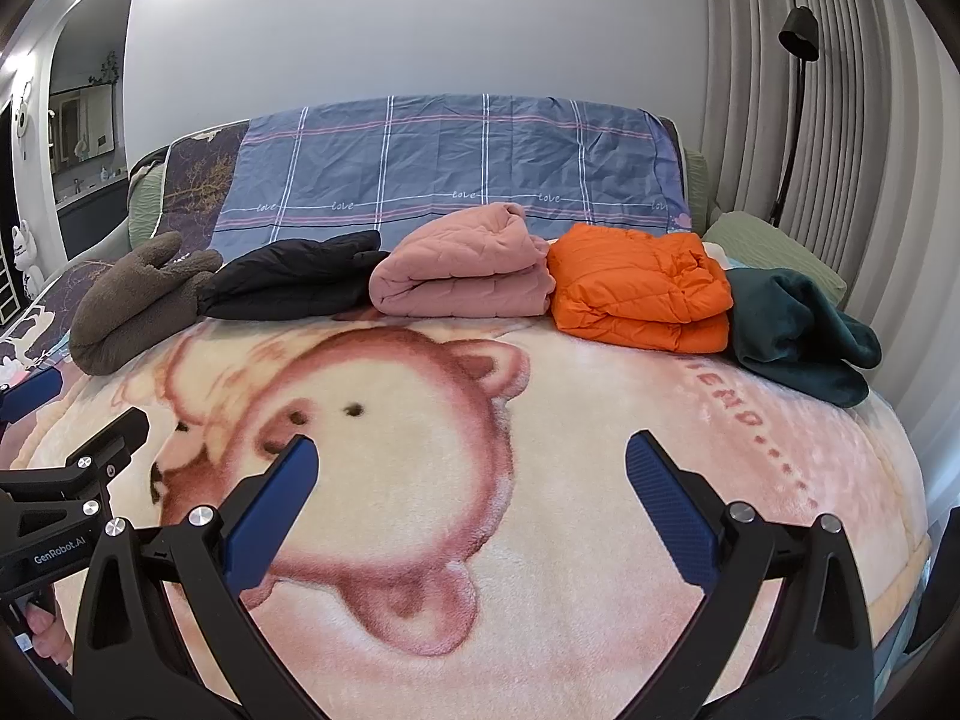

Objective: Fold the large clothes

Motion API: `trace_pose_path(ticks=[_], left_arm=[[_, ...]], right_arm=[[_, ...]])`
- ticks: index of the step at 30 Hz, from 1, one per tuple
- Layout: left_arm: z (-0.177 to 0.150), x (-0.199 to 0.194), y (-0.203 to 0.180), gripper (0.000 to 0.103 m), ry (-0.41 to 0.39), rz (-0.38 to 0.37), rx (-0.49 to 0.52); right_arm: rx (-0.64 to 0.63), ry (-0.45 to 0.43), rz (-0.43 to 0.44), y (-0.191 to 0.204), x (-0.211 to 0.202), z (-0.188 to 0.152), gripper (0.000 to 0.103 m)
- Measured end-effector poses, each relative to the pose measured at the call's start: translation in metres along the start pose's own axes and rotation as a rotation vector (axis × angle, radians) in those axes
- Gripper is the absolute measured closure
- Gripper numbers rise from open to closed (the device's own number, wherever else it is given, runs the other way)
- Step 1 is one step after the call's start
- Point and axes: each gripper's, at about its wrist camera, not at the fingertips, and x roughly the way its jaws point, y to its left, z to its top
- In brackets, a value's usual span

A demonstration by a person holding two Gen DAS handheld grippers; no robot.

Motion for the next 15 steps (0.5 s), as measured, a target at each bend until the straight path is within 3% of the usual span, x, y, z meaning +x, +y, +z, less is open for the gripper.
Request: trace_pose_path(ticks=[15], left_arm=[[0.0025,-0.0015,-0.0018,0.002,-0.007,-0.007,0.002]], right_arm=[[0.012,-0.01,-0.001,-0.0013,-0.0036,0.0033,0.001]])
